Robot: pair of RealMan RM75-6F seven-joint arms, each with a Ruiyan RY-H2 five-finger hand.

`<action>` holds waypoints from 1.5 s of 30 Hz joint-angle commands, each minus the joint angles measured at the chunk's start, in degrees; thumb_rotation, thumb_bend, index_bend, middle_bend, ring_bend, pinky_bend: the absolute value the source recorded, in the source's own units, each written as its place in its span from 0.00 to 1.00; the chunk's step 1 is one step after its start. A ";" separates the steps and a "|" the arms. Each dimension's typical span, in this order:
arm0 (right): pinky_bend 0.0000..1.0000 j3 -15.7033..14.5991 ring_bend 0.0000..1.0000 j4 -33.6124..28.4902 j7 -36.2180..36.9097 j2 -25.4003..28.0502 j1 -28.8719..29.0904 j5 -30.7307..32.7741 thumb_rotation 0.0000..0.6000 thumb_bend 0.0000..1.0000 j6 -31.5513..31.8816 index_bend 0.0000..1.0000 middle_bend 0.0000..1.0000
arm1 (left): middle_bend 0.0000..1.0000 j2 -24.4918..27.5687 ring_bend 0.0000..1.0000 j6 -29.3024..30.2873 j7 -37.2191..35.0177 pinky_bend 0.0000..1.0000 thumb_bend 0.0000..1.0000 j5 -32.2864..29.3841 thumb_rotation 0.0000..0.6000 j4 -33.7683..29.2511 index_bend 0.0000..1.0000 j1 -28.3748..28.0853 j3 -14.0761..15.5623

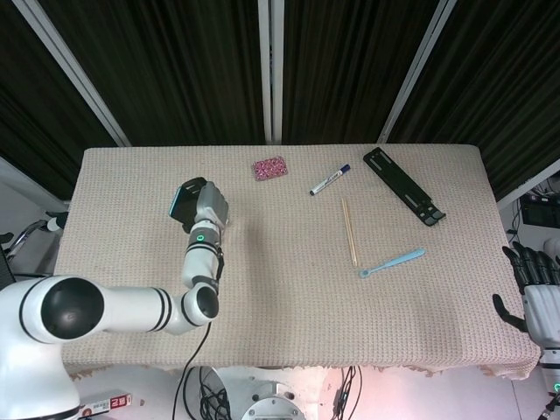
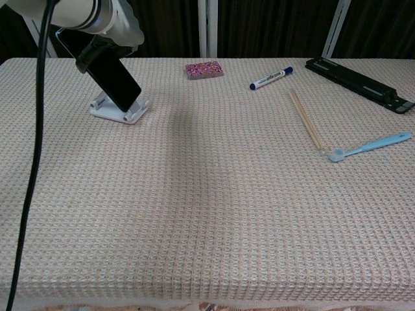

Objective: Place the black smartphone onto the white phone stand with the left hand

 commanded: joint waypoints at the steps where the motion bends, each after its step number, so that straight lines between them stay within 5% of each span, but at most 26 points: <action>1: 0.00 0.02 0.00 0.16 0.17 -0.02 -0.01 0.08 1.00 0.30 -0.07 0.00 0.00 | 0.51 -0.77 0.46 0.13 0.60 0.54 0.39 -0.41 1.00 0.89 0.59 0.16 -0.38; 36: 0.00 0.17 0.00 0.21 0.27 0.19 0.32 0.43 1.00 0.30 -0.83 0.00 0.00 | 0.49 -2.13 0.44 -4.28 2.73 0.52 0.40 2.84 1.00 2.77 0.59 1.68 -0.99; 39: 0.00 0.17 0.00 0.14 0.22 0.21 0.33 0.47 1.00 0.30 -0.88 0.00 0.00 | 0.48 -2.05 0.43 -4.80 2.20 0.51 0.40 2.75 1.00 2.62 0.55 1.80 -1.10; 45: 0.00 0.13 0.00 0.14 0.14 0.26 0.34 0.67 1.00 0.30 -1.15 0.00 0.00 | 0.34 -1.68 0.32 -6.62 0.77 0.43 0.40 4.60 1.00 2.39 0.31 2.15 -0.60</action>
